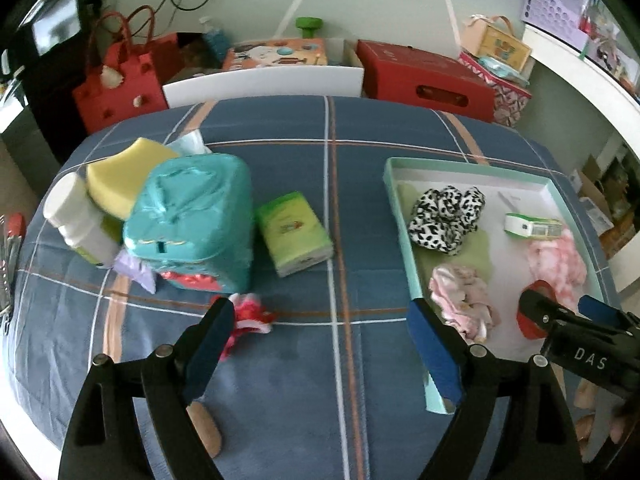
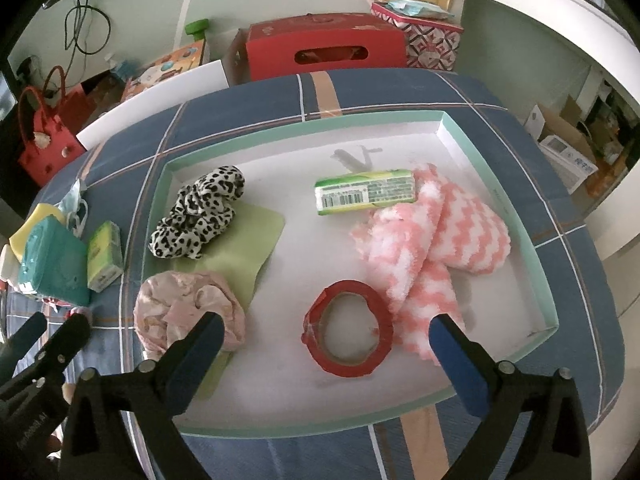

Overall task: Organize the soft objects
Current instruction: 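Move both open grippers back from the tray toward the remaining items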

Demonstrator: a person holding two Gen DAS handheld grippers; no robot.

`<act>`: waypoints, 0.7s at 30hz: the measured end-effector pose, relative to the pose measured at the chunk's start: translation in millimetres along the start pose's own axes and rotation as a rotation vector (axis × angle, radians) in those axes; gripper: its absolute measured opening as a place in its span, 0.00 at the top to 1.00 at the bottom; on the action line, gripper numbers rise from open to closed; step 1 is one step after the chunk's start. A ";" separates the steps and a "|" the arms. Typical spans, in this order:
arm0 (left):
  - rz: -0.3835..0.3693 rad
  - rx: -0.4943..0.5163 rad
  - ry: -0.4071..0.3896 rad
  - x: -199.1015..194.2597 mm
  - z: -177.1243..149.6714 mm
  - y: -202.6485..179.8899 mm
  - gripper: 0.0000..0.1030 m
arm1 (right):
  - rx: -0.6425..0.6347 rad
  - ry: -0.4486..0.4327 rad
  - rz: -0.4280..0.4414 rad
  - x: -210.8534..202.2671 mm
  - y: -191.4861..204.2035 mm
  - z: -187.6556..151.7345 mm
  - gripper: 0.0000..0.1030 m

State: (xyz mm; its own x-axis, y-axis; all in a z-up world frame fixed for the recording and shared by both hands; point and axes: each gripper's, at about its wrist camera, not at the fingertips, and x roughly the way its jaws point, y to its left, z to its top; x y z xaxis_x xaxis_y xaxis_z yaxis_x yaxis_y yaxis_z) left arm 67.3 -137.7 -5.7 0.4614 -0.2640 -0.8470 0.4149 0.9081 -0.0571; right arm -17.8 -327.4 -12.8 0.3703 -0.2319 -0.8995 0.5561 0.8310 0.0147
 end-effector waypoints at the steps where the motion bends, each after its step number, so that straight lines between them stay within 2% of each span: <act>1: 0.000 -0.003 -0.002 -1.4 -0.4 1.6 0.14 | -0.004 -0.001 -0.002 -0.3 1.2 -0.1 0.00; 9: -0.005 -0.013 -0.010 -14.6 -1.7 13.4 0.14 | -0.054 -0.016 -0.010 -4.5 20.7 -0.3 0.00; 16: -0.040 -0.031 -0.032 -32.9 -0.5 26.7 0.14 | -0.113 -0.043 0.011 -16.3 46.9 -3.9 0.00; 21: -0.002 -0.044 -0.057 -47.5 2.4 48.8 0.14 | -0.176 -0.058 0.035 -23.7 70.6 -9.1 0.00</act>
State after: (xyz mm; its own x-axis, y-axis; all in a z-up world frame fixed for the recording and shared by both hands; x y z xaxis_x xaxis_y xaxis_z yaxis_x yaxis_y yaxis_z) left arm 67.5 -81.7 33.0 0.5050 -0.2827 -0.8155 0.3814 0.9207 -0.0830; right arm 5.9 -258.6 5.6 0.4319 -0.2257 -0.8732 0.4050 0.9136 -0.0358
